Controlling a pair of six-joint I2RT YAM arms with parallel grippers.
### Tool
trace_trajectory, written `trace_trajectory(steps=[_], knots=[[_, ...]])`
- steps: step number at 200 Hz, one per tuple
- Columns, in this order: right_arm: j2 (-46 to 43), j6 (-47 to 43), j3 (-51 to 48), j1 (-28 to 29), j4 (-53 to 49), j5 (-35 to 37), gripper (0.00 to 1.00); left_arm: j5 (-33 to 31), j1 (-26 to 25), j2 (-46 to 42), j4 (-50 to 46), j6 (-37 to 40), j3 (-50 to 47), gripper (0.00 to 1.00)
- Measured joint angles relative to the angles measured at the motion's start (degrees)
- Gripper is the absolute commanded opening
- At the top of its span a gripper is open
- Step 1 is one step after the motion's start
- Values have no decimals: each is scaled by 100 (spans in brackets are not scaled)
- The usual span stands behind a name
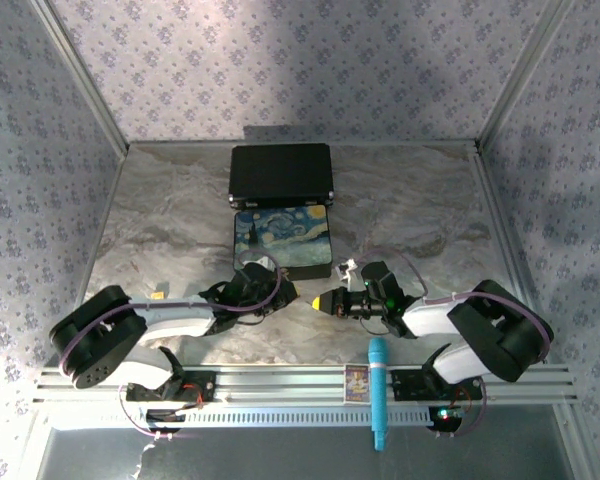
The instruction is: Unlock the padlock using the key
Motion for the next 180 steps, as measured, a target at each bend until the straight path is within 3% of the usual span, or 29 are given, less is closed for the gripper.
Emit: trace_trajectory(steps=[95, 180], knots=[[2, 81, 61, 2, 96, -50, 0, 44, 0, -221, -216, -101, 0, 0], [214, 382, 24, 20, 876, -195, 0, 63, 0, -273, -295, -247, 4, 0]])
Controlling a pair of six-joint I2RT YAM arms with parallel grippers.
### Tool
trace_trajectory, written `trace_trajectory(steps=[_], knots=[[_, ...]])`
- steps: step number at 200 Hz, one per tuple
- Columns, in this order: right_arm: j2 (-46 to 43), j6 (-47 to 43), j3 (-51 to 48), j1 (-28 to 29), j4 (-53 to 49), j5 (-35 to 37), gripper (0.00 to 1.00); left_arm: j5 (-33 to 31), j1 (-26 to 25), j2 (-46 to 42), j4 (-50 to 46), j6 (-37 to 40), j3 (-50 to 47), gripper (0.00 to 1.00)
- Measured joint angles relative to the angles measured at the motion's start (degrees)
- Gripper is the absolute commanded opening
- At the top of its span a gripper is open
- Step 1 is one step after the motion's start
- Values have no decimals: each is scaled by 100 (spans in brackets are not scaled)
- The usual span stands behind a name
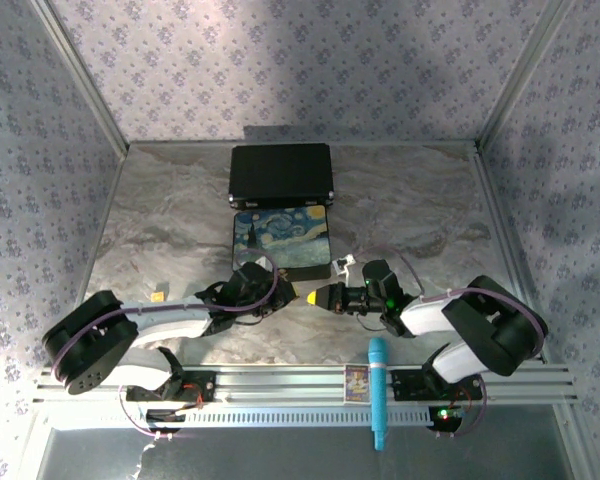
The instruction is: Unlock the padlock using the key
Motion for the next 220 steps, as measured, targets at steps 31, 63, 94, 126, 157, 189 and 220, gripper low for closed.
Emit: trace_trajectory(steps=[31, 63, 94, 126, 157, 189, 220], knots=[[0, 20, -52, 9, 70, -20, 0, -4, 0, -20, 2, -92, 0, 0], [0, 122, -223, 31, 74, -4, 0, -31, 0, -31, 17, -184, 0, 0], [0, 192, -229, 205, 151, 50, 0, -68, 0, -35, 24, -256, 28, 0], [28, 223, -173, 262, 199, 103, 0, -72, 0, -35, 26, -291, 42, 0], [323, 328, -57, 262, 455, 140, 0, -72, 0, -66, 17, -299, 42, 0], [807, 511, 7, 302, 848, 223, 0, -90, 0, -109, 20, -326, 42, 0], [1309, 780, 39, 350, 1456, 273, 0, -94, 0, -136, 7, -337, 55, 0]])
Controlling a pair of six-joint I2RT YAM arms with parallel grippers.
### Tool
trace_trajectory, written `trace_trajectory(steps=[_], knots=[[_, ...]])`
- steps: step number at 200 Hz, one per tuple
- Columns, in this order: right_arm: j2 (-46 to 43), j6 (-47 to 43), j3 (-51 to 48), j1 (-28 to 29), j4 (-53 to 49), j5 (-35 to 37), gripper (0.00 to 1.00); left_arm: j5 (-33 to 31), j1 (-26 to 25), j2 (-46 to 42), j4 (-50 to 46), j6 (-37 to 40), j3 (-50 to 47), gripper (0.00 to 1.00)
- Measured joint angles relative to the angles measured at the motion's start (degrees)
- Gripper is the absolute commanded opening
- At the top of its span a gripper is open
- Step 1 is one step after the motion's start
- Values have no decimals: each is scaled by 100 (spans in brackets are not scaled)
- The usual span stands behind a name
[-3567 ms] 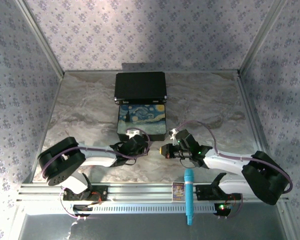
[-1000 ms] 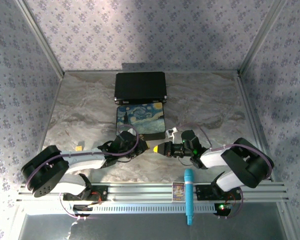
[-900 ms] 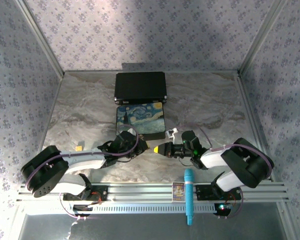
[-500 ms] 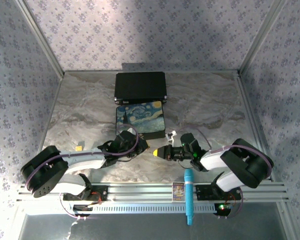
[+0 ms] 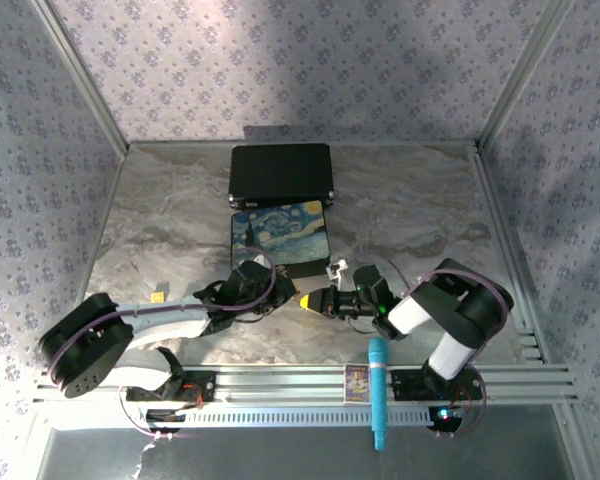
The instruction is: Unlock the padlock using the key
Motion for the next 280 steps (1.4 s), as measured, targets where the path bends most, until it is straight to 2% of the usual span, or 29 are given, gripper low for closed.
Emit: trace_trajectory(steps=[38, 85, 184, 280], knots=[[90, 179, -120, -2, 442, 179, 0, -42, 0, -2, -28, 0, 2, 0], [-323, 199, -328, -2, 363, 227, 0, -87, 0, -2, -125, 2, 72, 0], [-326, 297, -319, -2, 525, 330, 0, -116, 0, -4, -157, 11, 136, 0], [157, 844, -251, -13, 1106, 435, 0, -297, 0, -4, -138, -9, 136, 0]])
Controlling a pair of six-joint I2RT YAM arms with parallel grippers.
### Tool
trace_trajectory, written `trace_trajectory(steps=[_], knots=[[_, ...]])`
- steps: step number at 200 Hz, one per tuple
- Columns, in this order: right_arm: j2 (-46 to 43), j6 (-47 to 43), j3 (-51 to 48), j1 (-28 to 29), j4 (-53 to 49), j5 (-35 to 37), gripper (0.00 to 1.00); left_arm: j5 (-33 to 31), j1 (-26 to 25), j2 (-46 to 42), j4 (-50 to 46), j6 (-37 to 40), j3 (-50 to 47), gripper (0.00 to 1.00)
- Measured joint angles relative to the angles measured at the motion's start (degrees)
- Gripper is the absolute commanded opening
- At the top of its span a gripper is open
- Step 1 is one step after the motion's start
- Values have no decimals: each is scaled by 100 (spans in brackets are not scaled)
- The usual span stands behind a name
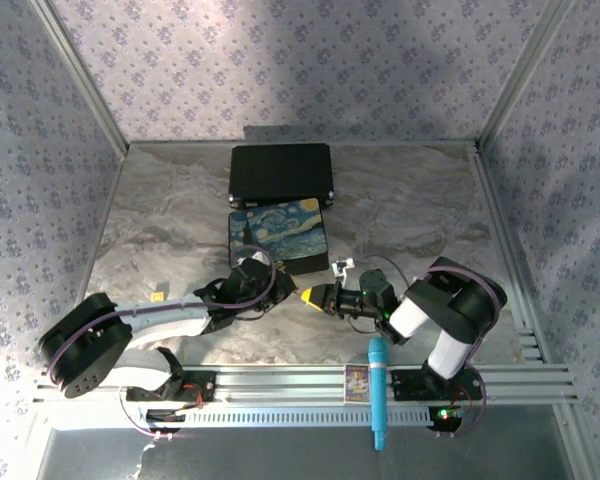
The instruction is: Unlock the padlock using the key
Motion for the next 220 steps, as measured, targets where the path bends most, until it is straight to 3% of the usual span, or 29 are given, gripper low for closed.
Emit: trace_trajectory(steps=[161, 220], knots=[[-321, 535, 24, -107, 37, 339, 0, -203, 0, -68, 251, -197, -9, 0], [-304, 627, 42, 205, 44, 675, 0, -409, -20, -103, 498, -542, -129, 0]])
